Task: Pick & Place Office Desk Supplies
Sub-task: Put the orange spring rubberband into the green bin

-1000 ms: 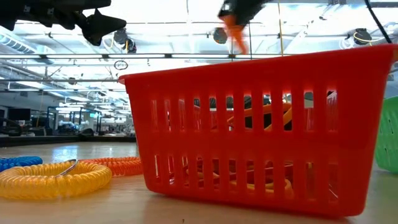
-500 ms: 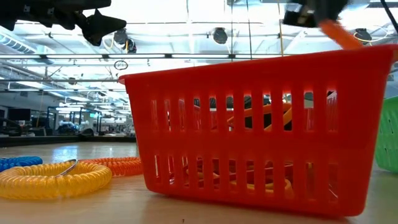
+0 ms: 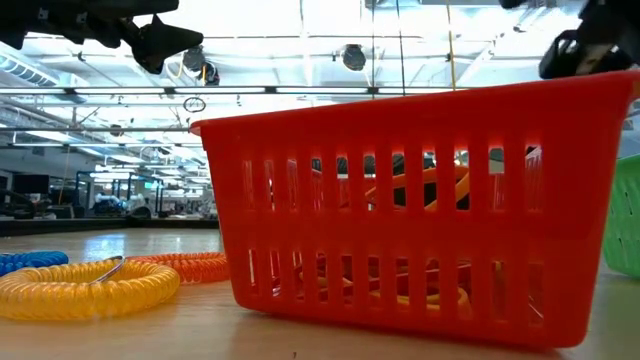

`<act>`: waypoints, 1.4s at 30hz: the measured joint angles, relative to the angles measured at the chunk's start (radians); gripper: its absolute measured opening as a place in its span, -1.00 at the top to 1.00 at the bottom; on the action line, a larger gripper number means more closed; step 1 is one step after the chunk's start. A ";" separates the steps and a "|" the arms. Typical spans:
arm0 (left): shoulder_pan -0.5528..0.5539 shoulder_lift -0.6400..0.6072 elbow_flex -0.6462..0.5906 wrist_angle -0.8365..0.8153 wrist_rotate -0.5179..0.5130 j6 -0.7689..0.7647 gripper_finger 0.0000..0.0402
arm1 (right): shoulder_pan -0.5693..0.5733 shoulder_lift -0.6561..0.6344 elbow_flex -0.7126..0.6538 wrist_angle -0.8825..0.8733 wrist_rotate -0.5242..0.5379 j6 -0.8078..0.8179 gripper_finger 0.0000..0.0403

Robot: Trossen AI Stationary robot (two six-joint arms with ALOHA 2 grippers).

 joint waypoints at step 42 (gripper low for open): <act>0.000 0.000 0.000 0.000 0.000 0.001 -0.46 | 0.014 -0.017 -0.061 0.058 -0.051 0.058 0.54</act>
